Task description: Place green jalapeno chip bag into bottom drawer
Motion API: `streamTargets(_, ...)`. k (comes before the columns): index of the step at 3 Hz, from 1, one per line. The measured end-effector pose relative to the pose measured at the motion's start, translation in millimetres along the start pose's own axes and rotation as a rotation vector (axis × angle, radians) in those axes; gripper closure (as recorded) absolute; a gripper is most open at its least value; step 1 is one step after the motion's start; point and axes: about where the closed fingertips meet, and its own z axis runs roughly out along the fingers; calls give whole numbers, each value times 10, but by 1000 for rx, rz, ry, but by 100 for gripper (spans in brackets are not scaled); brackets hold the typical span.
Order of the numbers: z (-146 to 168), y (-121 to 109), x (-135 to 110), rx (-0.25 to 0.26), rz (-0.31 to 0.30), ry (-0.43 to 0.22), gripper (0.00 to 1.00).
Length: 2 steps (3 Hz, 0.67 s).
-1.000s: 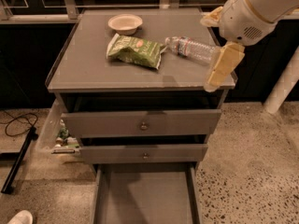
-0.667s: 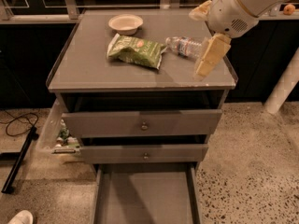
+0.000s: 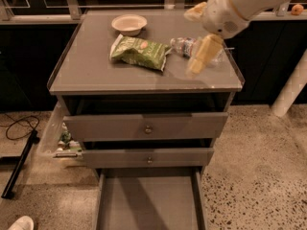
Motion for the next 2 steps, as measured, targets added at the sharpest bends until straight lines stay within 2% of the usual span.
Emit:
streamTargets(1, 413, -371, -61, 5, 36, -131, 0)
streamTargets(2, 786, -591, -33, -9, 127, -239, 0)
